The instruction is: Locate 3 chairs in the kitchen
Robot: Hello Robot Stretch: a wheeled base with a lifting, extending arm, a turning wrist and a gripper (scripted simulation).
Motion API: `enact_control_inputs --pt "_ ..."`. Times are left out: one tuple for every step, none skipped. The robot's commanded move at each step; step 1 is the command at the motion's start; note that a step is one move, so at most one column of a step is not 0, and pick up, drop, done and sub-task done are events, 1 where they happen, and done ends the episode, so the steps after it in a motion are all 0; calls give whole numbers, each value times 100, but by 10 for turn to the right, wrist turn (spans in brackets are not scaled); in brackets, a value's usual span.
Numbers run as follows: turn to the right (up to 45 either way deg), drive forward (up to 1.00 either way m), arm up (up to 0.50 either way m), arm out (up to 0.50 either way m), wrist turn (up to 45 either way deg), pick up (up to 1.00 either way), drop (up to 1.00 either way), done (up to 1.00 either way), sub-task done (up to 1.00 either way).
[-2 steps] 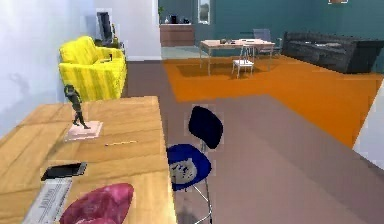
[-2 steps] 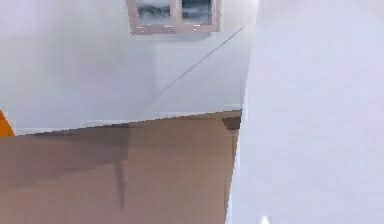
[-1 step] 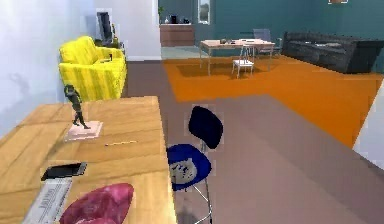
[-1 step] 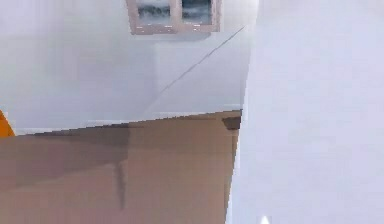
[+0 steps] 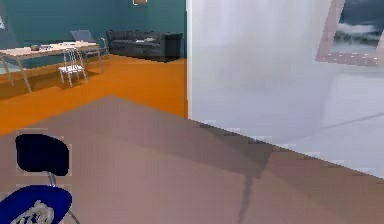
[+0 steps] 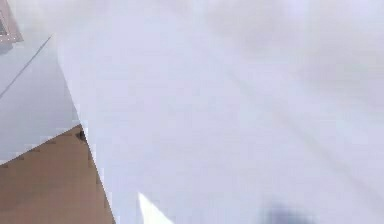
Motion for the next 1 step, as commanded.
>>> enact_control_inputs --pt "150 0 0 0 0 0 0 0 0"
